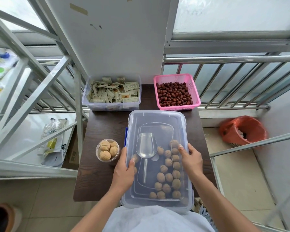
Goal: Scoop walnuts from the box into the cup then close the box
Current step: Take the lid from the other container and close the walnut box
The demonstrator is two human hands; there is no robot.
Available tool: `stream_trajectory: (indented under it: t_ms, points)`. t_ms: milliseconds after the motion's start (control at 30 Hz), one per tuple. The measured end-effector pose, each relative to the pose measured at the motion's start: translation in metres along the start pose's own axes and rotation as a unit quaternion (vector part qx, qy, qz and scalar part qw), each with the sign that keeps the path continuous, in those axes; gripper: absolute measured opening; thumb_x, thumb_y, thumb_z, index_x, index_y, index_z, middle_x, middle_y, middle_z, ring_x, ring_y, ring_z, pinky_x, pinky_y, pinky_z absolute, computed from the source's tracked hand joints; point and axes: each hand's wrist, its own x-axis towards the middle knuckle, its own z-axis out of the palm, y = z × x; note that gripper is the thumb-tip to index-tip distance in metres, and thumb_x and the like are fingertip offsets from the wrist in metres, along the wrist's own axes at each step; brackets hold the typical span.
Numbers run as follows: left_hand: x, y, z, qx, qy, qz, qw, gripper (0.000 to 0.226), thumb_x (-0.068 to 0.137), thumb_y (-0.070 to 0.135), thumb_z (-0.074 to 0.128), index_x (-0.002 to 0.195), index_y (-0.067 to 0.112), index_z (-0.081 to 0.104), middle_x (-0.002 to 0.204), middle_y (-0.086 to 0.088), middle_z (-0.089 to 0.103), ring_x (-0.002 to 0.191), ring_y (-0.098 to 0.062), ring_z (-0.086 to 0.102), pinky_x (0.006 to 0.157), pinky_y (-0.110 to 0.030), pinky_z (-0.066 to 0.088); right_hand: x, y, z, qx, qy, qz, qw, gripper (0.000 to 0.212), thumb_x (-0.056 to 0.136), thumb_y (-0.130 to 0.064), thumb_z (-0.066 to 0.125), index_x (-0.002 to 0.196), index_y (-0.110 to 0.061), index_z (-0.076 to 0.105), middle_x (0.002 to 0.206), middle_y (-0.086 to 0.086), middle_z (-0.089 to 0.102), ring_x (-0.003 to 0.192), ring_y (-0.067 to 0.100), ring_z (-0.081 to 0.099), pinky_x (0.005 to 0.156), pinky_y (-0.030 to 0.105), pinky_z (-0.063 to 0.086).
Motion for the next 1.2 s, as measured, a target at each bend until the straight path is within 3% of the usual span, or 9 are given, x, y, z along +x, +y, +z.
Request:
stream_trajectory:
  t_ms: [200,367,600,833,967,1000,1067,1133,1200]
  points:
    - [0.008,0.0,-0.002,-0.02,-0.015,-0.028,0.999,0.066,0.108,0.03,0.048,0.164,0.03,0.014,0.171,0.002,0.016,0.159,-0.017,0.011,0.129,-0.047,0.016,0.007,-0.002,-0.002,-0.016,-0.026,-0.019,0.999,0.018,0.093,-0.038,0.062,0.099,-0.024,0.071,0.091,-0.003,0.075,0.093,0.021,0.07,0.083,0.041,0.056]
    - [0.015,0.01,-0.001,-0.047,-0.005,-0.049,0.998,0.066,0.107,0.032,0.05,0.164,0.026,0.016,0.165,0.002,0.03,0.151,-0.017,0.029,0.12,-0.034,0.026,0.014,-0.005,-0.001,-0.004,-0.029,-0.019,0.999,0.021,0.092,-0.041,0.063,0.101,-0.024,0.072,0.092,-0.004,0.076,0.092,0.018,0.07,0.089,0.048,0.056]
    - [0.018,0.002,-0.004,-0.062,0.022,-0.092,0.994,0.075,0.1,0.047,0.059,0.162,0.028,0.021,0.164,-0.003,0.035,0.149,-0.025,0.034,0.121,-0.047,0.033,0.016,-0.011,-0.001,0.007,-0.046,-0.013,0.999,0.016,0.093,-0.04,0.062,0.1,-0.029,0.071,0.094,-0.006,0.076,0.095,0.02,0.07,0.089,0.047,0.057]
    - [0.007,0.009,0.0,0.011,0.109,-0.028,0.994,0.075,0.099,0.039,0.064,0.161,0.02,0.026,0.158,-0.004,0.041,0.146,-0.023,0.037,0.121,-0.045,0.033,0.019,-0.009,0.0,0.009,-0.043,-0.005,0.999,0.005,0.091,-0.041,0.066,0.093,-0.037,0.068,0.092,-0.005,0.074,0.09,0.019,0.07,0.085,0.05,0.058]
    - [0.01,0.014,-0.002,-0.017,0.074,-0.07,0.995,0.084,0.1,0.039,0.062,0.165,0.018,0.013,0.166,-0.005,0.032,0.149,-0.018,0.034,0.117,-0.03,0.03,0.023,-0.008,0.002,-0.002,-0.031,0.029,0.999,0.046,0.086,-0.048,0.069,0.124,-0.023,0.059,0.109,0.004,0.068,0.098,0.022,0.065,0.09,0.049,0.056]
    - [0.011,0.014,-0.002,-0.023,0.057,-0.078,0.995,0.082,0.102,0.038,0.061,0.165,0.017,0.014,0.165,-0.004,0.034,0.141,-0.013,0.041,0.109,-0.022,0.032,0.023,-0.008,0.002,-0.004,-0.03,0.038,0.999,0.055,0.085,-0.049,0.069,0.129,-0.02,0.055,0.113,0.005,0.066,0.1,0.023,0.064,0.091,0.048,0.055]
    - [0.013,0.013,-0.001,-0.031,0.041,-0.075,0.996,0.075,0.103,0.033,0.06,0.164,0.014,0.02,0.152,0.0,0.047,0.104,0.005,0.055,0.087,-0.004,0.036,0.024,-0.007,0.002,-0.006,-0.028,0.054,0.998,0.063,0.085,-0.049,0.07,0.136,-0.017,0.05,0.117,0.005,0.063,0.104,0.024,0.063,0.091,0.045,0.054]
    - [0.011,0.016,0.0,-0.031,0.042,-0.081,0.995,0.071,0.103,0.029,0.06,0.162,0.011,0.025,0.142,0.002,0.052,0.083,0.014,0.053,0.072,0.004,0.038,0.024,-0.008,0.002,-0.007,-0.025,0.062,0.998,0.066,0.086,-0.048,0.07,0.139,-0.016,0.047,0.119,0.006,0.061,0.108,0.025,0.061,0.092,0.044,0.053]
    - [0.01,0.018,0.0,-0.006,0.059,-0.069,0.996,0.069,0.104,0.032,0.06,0.162,0.012,0.027,0.154,-0.001,0.047,0.118,-0.002,0.06,0.097,-0.006,0.04,0.024,-0.009,0.004,-0.005,-0.019,0.063,0.998,0.066,0.087,-0.046,0.07,0.14,-0.015,0.046,0.119,0.006,0.06,0.107,0.024,0.06,0.093,0.043,0.052]
